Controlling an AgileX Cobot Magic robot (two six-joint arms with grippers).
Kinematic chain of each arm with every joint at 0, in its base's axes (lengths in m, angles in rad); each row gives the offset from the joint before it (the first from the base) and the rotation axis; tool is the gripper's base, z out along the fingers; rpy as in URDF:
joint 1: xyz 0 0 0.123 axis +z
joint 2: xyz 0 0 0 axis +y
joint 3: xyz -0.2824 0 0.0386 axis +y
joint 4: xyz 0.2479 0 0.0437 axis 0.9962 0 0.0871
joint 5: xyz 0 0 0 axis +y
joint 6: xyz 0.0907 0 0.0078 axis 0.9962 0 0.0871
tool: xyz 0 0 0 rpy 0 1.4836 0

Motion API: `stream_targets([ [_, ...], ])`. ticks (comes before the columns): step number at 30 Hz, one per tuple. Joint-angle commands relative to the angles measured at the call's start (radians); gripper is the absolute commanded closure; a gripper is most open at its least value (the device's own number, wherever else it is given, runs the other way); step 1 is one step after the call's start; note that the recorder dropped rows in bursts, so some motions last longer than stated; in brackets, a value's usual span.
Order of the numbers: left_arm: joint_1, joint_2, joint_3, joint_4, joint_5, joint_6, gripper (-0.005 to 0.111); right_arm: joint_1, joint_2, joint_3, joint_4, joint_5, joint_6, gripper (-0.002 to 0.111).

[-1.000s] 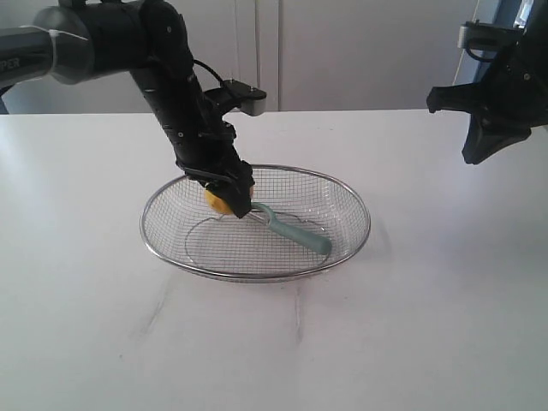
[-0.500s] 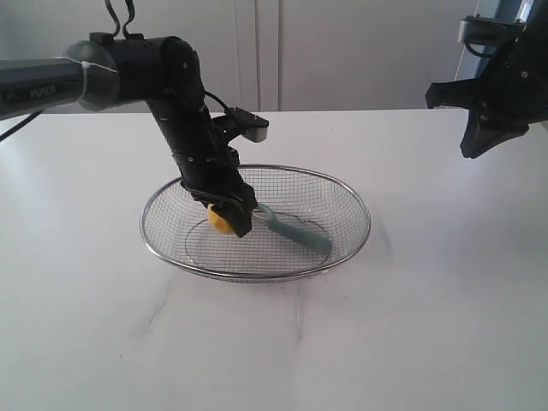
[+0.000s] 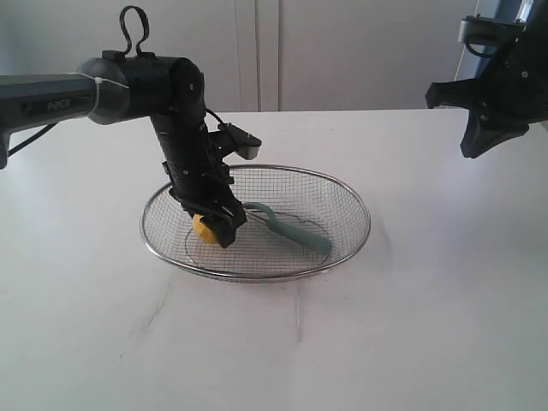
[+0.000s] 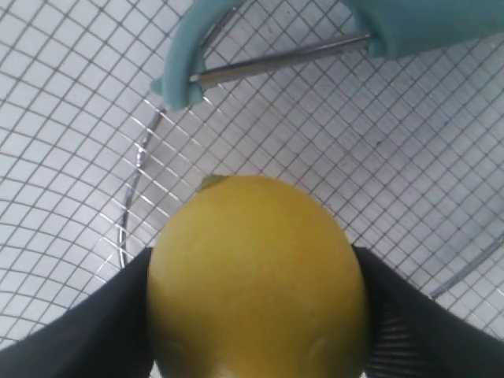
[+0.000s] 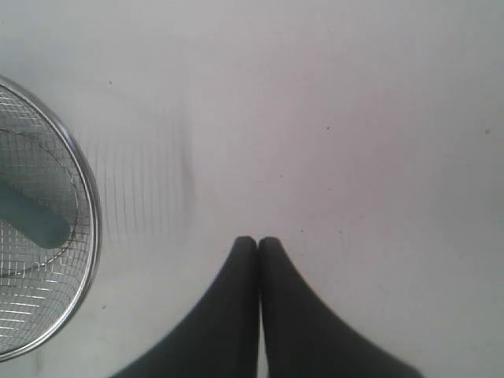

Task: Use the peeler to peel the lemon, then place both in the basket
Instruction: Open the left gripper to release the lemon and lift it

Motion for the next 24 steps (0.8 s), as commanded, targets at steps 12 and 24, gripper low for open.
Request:
stream_targets([
  [12, 0.001, -0.002, -0.004, -0.006, 0.004, -0.03, 0.107, -0.006, -0.012, -0.007, -0.004, -0.007, 0.0, 0.108],
  [24, 0.001, 0.0, -0.004, -0.006, 0.006, -0.031, 0.072, -0.006, -0.012, -0.007, -0.004, -0.007, 0.0, 0.108],
])
